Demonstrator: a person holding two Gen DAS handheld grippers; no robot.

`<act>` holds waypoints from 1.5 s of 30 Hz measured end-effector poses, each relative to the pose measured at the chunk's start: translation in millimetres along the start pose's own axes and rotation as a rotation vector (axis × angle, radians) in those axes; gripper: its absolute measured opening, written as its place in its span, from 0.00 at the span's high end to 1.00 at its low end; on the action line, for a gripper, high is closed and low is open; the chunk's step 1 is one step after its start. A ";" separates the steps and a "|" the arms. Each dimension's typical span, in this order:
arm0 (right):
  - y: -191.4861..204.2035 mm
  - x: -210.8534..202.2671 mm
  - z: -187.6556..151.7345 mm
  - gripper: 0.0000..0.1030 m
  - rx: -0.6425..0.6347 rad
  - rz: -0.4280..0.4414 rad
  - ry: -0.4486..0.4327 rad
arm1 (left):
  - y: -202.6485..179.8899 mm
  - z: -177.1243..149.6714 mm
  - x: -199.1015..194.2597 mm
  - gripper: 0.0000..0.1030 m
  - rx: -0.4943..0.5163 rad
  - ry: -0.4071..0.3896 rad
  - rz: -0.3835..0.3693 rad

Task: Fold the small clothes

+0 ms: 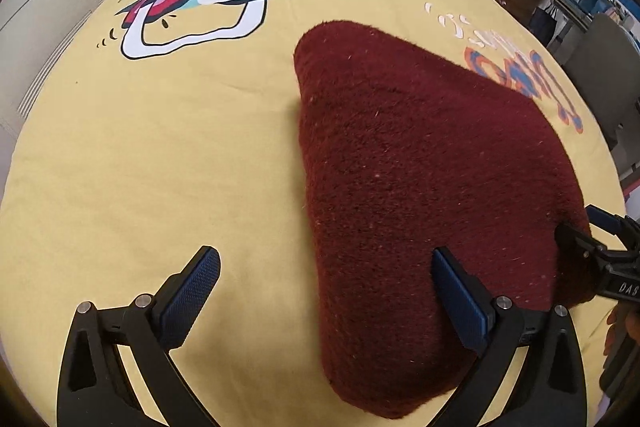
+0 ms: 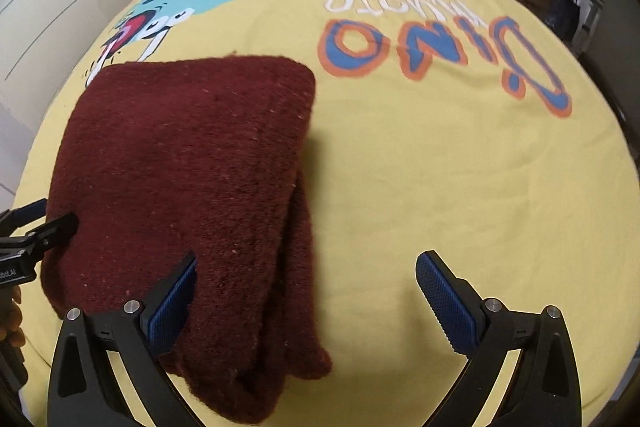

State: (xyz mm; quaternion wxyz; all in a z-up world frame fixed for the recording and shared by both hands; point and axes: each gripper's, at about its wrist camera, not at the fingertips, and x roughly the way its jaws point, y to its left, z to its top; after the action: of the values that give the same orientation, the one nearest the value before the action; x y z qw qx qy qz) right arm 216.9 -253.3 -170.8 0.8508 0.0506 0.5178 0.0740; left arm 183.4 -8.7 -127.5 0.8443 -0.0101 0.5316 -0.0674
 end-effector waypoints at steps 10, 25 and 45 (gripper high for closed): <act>3.5 -27.6 -7.2 0.01 -0.005 0.002 -0.022 | -5.5 -5.3 -15.0 0.01 0.024 -0.033 0.038; 11.2 -182.5 -45.3 0.01 -0.069 -0.066 -0.221 | -1.7 -47.4 -154.0 0.01 -0.022 -0.171 0.071; -9.1 -229.6 -93.5 0.00 -0.023 -0.098 -0.240 | 2.7 -88.8 -188.0 0.01 -0.026 -0.165 0.131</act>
State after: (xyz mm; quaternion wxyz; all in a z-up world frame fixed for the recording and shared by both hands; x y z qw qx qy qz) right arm 30.5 -302.3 -14.5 0.9098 0.0241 0.4132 0.0315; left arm 23.9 22.3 2.1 0.8875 0.0083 0.4607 -0.0043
